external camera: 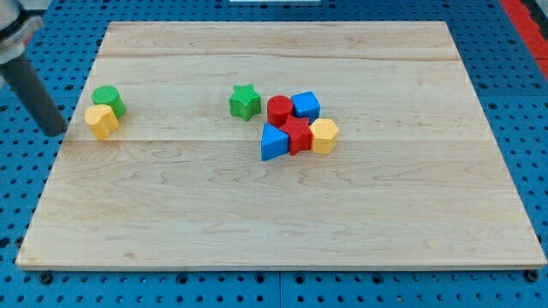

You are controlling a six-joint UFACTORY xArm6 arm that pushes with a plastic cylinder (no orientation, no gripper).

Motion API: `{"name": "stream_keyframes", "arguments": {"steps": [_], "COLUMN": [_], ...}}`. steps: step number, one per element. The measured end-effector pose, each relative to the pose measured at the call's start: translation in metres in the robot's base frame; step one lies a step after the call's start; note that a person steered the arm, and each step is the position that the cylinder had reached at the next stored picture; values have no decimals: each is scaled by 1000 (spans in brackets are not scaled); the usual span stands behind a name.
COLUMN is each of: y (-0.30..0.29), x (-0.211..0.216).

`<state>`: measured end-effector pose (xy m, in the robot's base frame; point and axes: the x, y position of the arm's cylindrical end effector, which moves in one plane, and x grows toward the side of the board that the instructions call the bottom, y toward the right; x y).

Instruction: Place the green circle yellow heart and the red star in a triangle shape

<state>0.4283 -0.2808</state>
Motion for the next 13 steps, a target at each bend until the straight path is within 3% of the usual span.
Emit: {"name": "stream_keyframes", "arguments": {"steps": [2,4,5,7,8,9,10,12,13], "y": [94,12,51,221,218,213,275,279,280], "x": [3,6,-28,-28,-23,56,88,21,6]}}
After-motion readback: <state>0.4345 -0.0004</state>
